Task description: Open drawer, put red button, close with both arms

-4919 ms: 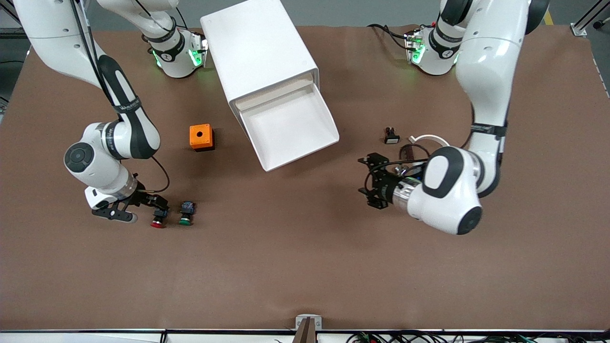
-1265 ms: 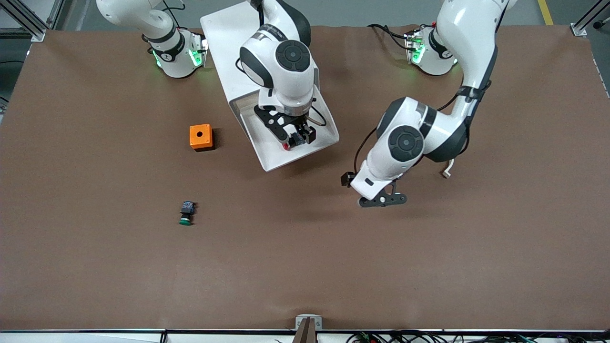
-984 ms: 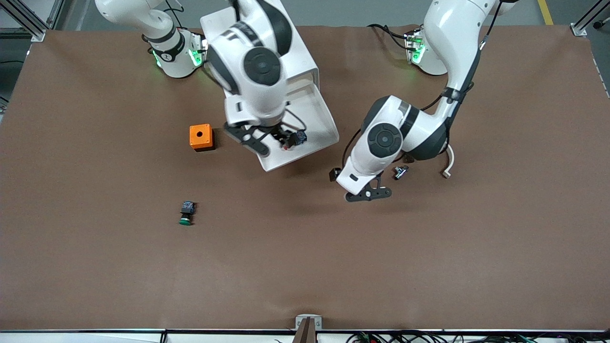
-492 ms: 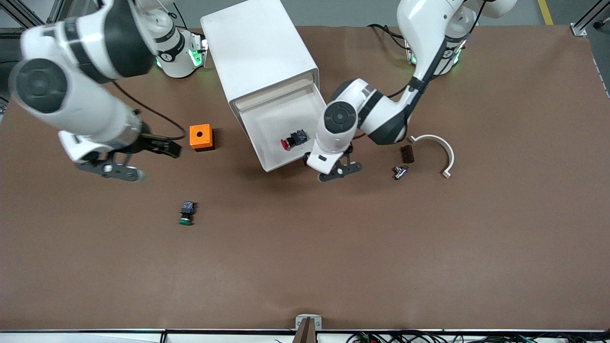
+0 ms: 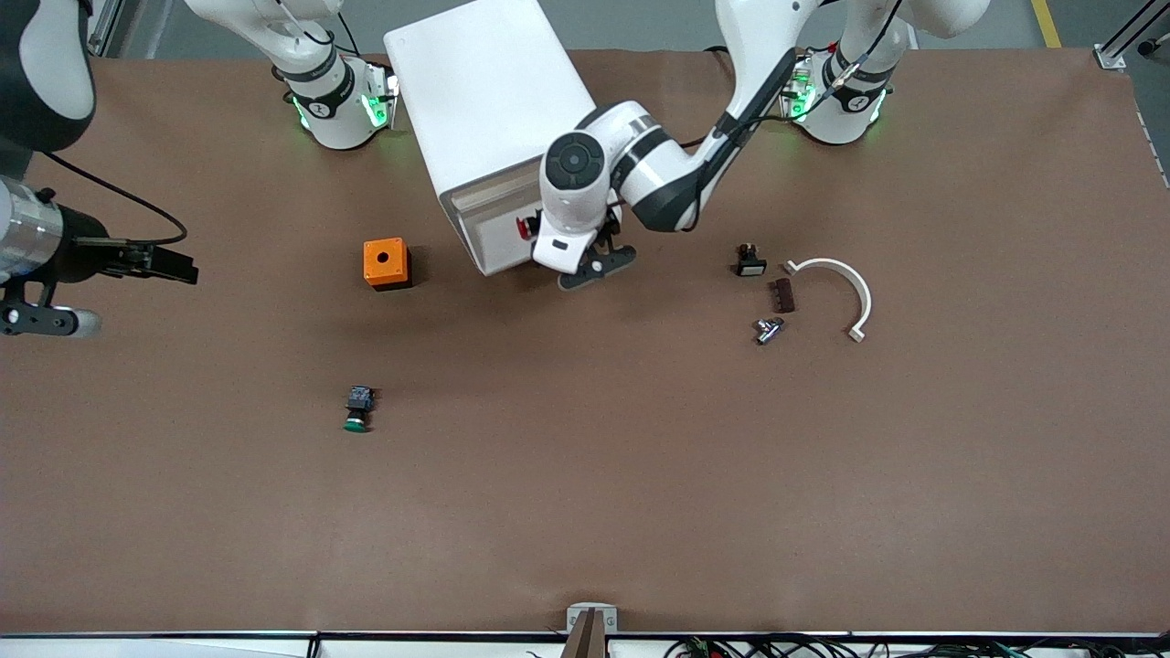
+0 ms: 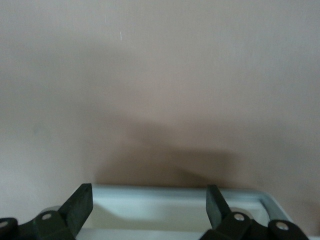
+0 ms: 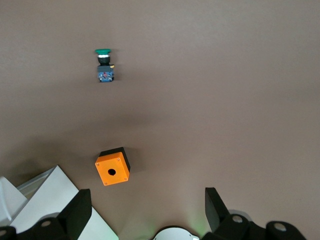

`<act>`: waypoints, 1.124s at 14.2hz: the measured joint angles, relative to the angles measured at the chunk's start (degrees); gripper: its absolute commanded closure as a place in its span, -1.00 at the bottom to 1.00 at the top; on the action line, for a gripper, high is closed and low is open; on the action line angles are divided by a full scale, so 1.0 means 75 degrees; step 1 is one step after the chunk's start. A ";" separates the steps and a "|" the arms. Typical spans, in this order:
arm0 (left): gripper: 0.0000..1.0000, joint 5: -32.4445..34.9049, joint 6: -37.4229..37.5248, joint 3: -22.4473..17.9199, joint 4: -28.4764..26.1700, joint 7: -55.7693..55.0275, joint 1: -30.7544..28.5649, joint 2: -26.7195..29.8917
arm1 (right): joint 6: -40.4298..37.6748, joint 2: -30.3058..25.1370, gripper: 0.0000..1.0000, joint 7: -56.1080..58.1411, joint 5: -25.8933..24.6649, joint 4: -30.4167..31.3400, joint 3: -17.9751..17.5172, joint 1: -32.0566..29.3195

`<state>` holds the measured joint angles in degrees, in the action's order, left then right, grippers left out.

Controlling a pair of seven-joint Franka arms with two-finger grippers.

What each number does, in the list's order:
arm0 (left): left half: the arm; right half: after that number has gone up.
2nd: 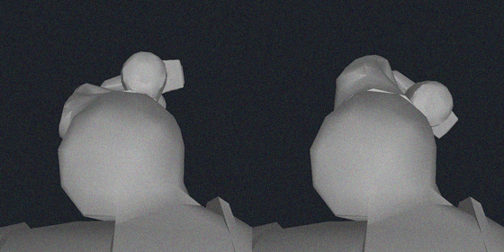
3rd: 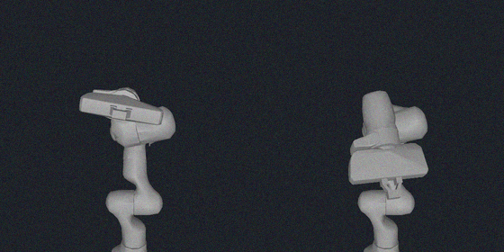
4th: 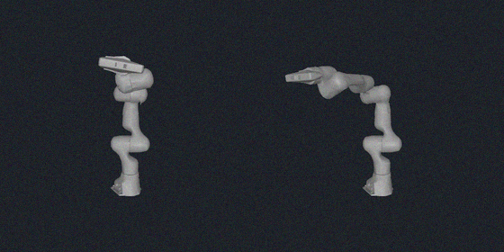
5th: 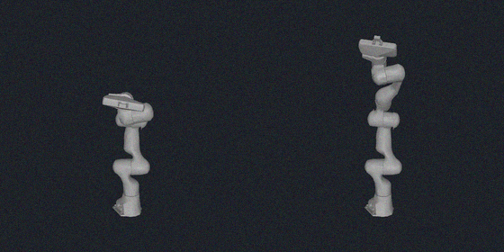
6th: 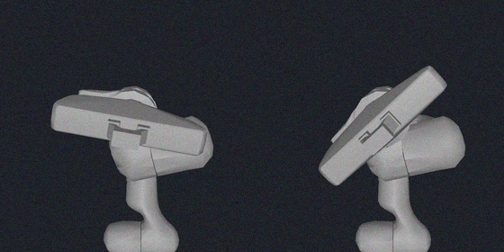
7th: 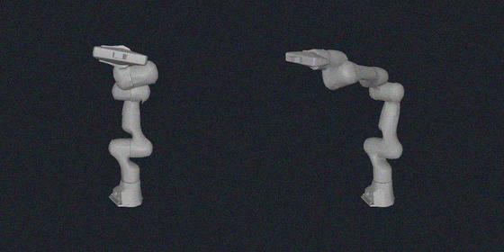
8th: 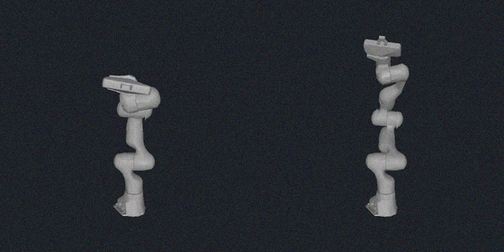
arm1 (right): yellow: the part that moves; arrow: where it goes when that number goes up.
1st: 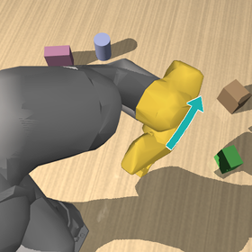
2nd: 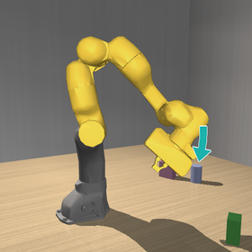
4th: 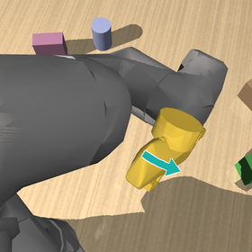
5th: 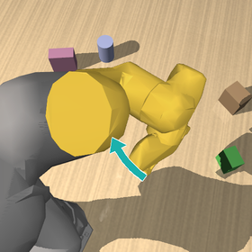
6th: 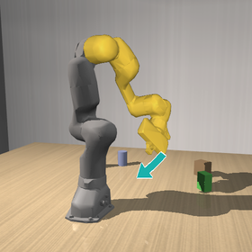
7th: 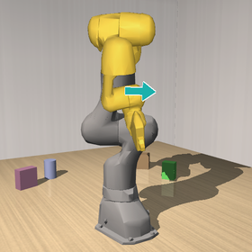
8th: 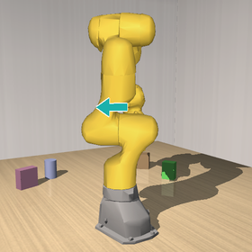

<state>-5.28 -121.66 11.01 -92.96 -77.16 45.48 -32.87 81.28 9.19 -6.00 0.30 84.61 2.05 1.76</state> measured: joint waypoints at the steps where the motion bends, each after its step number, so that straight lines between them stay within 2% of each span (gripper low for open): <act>1: -1.00 0.0000 0.0000 0.0182 -0.0001 -0.0272 0.0012 -0.0002 | 0.0000 -0.0013 -1.00 0.0000 0.0000 0.0000 -0.0016 -0.0002; 4: -1.00 0.0000 0.0010 0.0511 -0.0015 -0.0895 0.0052 -0.0024 | 0.0115 -0.0012 -1.00 -0.0001 0.0000 0.0018 -0.0114 0.0000; 9: -1.00 0.0005 0.0157 0.0465 0.0015 -0.1154 -0.0011 -0.0119 | 0.0307 -0.0005 -1.00 0.0373 -0.0012 0.0026 -0.0115 -0.0031; 11: -1.00 0.0038 0.0554 0.0401 0.0201 -0.0845 -0.0618 -0.0035 | 0.0307 -0.0003 -1.00 0.0817 -0.0015 0.0033 -0.0101 -0.0231; 13: -1.00 0.0122 0.0830 0.0371 0.0403 -0.0119 -0.1664 0.0215 | 0.0307 0.0000 -1.00 0.1145 -0.0015 0.0052 -0.0091 -0.0450; 16: -1.00 0.0811 0.1360 0.0374 0.0534 0.0557 -0.3238 0.0879 | 0.0330 0.0002 -1.00 0.1308 -0.0015 0.0059 -0.0089 -0.0559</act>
<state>0.80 -111.46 13.81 -88.95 -72.98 21.19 -26.27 83.76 9.21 3.81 0.19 85.05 1.38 -2.44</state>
